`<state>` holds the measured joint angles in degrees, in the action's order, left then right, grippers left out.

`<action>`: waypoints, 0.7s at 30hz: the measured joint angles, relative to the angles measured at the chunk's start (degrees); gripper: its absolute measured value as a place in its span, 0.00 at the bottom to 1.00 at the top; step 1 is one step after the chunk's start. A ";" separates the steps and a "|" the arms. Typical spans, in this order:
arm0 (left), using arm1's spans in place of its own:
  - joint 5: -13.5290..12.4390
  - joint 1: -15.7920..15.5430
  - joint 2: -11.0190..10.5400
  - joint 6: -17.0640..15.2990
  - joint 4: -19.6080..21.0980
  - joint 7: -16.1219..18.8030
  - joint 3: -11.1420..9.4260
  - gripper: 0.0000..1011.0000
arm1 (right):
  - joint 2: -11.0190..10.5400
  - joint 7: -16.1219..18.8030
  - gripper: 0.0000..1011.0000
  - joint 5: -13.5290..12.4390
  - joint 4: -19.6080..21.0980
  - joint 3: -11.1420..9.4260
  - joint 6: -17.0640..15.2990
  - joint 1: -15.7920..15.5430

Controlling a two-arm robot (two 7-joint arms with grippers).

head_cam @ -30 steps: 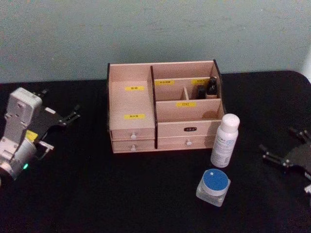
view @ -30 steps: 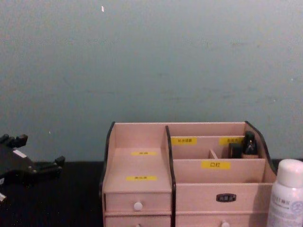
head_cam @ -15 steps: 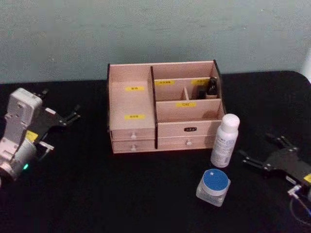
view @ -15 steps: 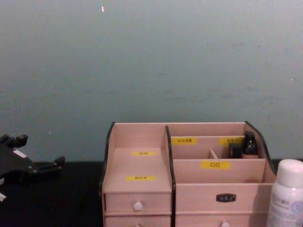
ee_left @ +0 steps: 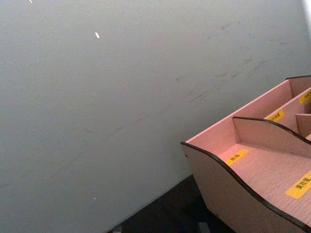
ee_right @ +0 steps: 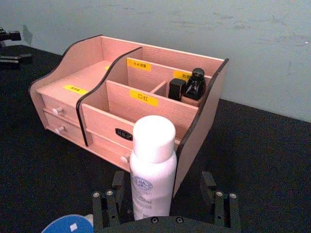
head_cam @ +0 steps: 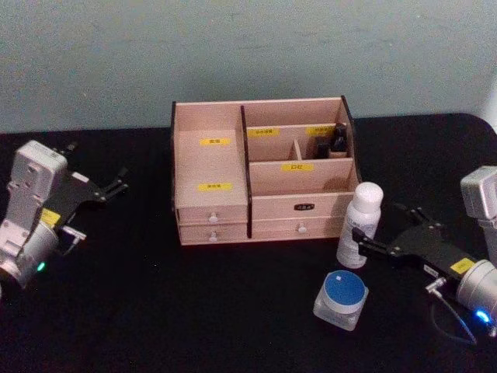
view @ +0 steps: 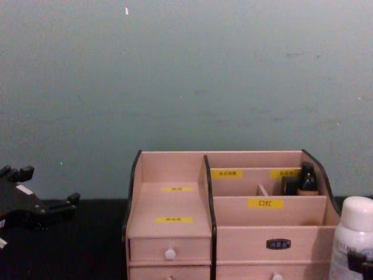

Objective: Pick up the facial cleanser and watermelon frost from the table and place them into the tiered storage box.

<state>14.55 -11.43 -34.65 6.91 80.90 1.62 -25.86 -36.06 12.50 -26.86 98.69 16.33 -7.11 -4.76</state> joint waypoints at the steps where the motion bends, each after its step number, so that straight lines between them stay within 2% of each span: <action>1: 0.00 0.00 0.00 0.00 0.00 0.00 0.00 0.99 | 0.00 0.00 0.99 0.00 0.00 0.00 0.00 0.00; 12: 0.00 0.00 0.00 0.00 0.00 0.00 0.00 0.99 | 2.89 1.83 0.99 1.83 -2.61 0.90 -2.61 3.41; 21: 0.00 0.00 0.00 0.00 0.00 0.00 0.00 0.99 | 4.36 2.80 0.99 3.02 -3.60 0.64 -3.77 4.12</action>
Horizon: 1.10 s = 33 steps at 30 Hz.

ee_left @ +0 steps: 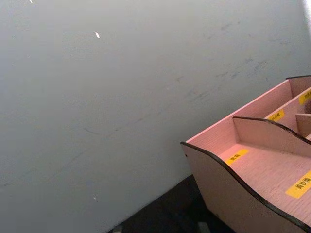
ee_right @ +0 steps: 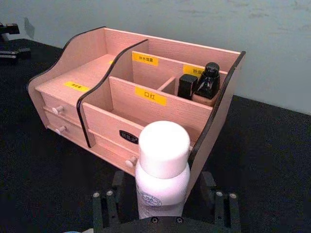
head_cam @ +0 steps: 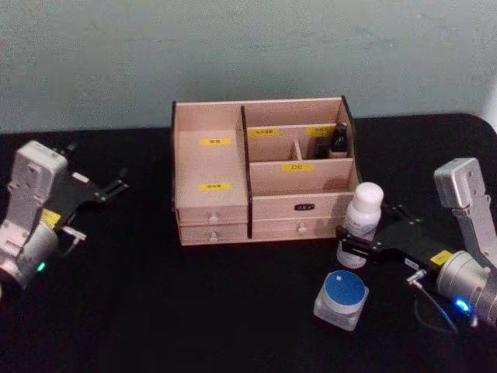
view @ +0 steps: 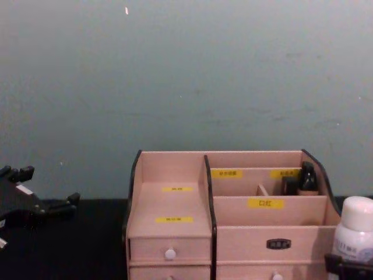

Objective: Pick up the facial cleanser and watermelon frost from the table and place them into the tiered storage box.

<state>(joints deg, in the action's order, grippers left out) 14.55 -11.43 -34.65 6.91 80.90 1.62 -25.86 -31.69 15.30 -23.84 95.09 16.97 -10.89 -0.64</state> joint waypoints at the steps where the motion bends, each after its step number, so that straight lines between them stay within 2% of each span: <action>1: 0.00 0.00 0.00 0.00 0.00 0.00 0.00 0.99 | 0.00 0.00 0.99 0.00 0.00 0.00 0.00 0.00; 6: 0.00 0.00 0.00 0.00 0.00 0.00 0.00 0.99 | 0.69 0.19 0.99 0.78 -0.34 -0.30 -0.61 0.06; 19: 0.00 0.00 0.00 0.00 0.00 0.00 0.00 0.99 | 0.62 0.20 0.99 0.74 -0.35 -0.29 -0.57 0.07; 22: 0.00 0.00 0.00 0.00 0.00 0.00 0.00 0.99 | 0.61 0.19 0.95 0.68 -0.35 -0.28 -0.55 0.07; 30: 0.00 0.00 0.00 0.00 0.00 0.00 0.00 0.99 | 0.57 0.16 0.75 0.62 -0.32 -0.28 -0.52 0.07; 32: 0.00 0.00 0.00 0.00 0.00 0.00 0.00 0.99 | 0.56 0.16 0.67 0.61 -0.30 -0.28 -0.51 0.07; 33: 0.00 0.00 0.00 0.00 0.00 0.00 0.00 0.99 | 0.56 0.16 0.67 0.61 -0.30 -0.28 -0.50 0.07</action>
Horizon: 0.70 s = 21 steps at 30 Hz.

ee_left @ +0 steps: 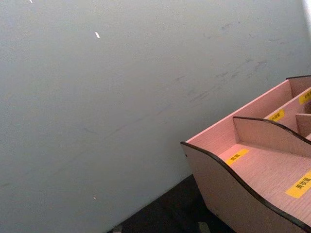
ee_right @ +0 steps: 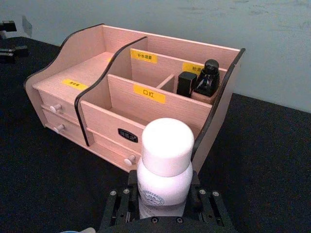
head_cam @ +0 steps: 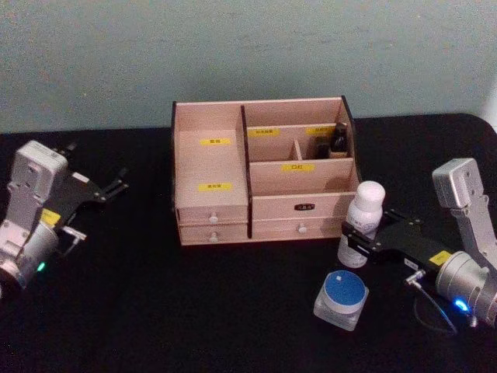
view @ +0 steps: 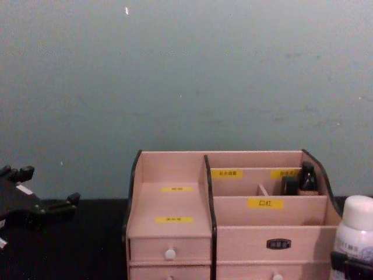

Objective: Pick up the facial cleanser and watermelon frost from the table and place them into the tiered storage box.

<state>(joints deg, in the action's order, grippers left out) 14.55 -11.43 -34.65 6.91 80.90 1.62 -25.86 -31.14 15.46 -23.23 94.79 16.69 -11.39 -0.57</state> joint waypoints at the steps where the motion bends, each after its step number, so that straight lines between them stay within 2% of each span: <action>1: 0.00 0.00 0.00 0.00 0.00 0.00 0.00 0.99 | 0.00 -0.01 0.61 0.00 0.00 0.00 0.00 0.00; 3: 0.00 0.00 0.00 0.00 0.00 0.00 0.00 0.99 | -0.01 -0.01 0.59 -0.01 0.01 0.00 0.01 0.00; 21: 0.00 0.00 0.00 0.00 0.00 0.00 0.00 0.99 | -0.01 -0.01 0.59 -0.09 0.03 0.00 0.06 0.00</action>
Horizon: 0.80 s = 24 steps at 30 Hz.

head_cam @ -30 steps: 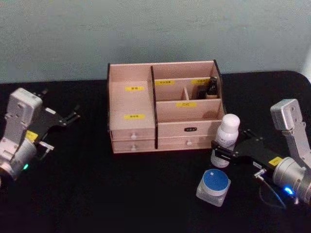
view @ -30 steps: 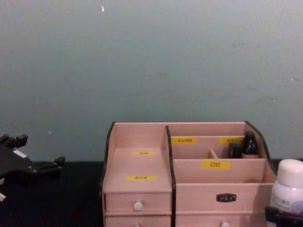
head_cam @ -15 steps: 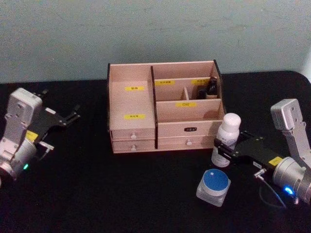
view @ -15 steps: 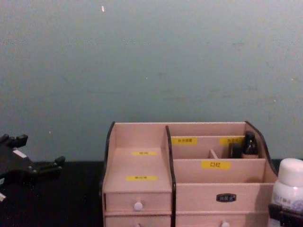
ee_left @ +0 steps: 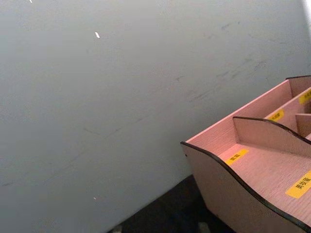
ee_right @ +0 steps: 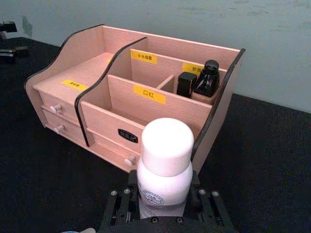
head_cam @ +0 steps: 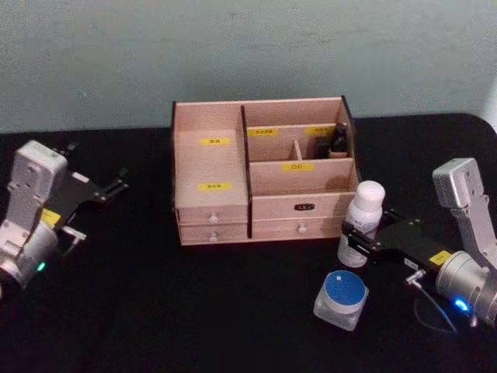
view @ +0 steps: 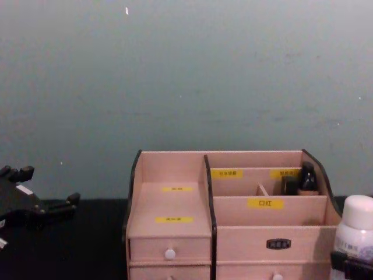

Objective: Pick up the facial cleanser and watermelon frost from the table and place them into the tiered storage box.

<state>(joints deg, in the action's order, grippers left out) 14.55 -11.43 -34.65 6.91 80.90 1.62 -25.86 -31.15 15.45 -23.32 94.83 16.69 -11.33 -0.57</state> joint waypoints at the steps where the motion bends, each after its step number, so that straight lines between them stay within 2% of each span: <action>1: 0.00 0.00 0.00 0.00 0.00 0.00 0.00 0.99 | 0.00 0.00 0.59 0.00 0.00 0.00 0.00 0.00; 7: 0.00 0.00 0.00 0.00 0.00 0.00 0.00 0.99 | 0.00 0.00 0.59 0.00 0.00 0.00 0.00 0.00; 12: 0.00 0.00 0.00 0.00 0.00 0.00 0.00 0.99 | 0.00 0.45 0.59 0.10 1.79 -1.26 0.01 -1.15; 20: 0.00 0.00 0.00 0.00 0.00 0.00 0.00 0.99 | -1.18 1.19 0.59 0.18 8.01 -3.78 -2.03 -3.22; 24: 0.00 0.00 0.00 0.00 0.00 0.00 0.00 0.99 | -2.03 1.70 0.59 -0.71 11.93 -5.23 -4.37 -3.21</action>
<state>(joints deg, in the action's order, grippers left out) 14.55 -11.43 -34.65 6.91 80.90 1.62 -25.86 -33.18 17.15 -24.03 106.76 11.46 -15.71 -3.78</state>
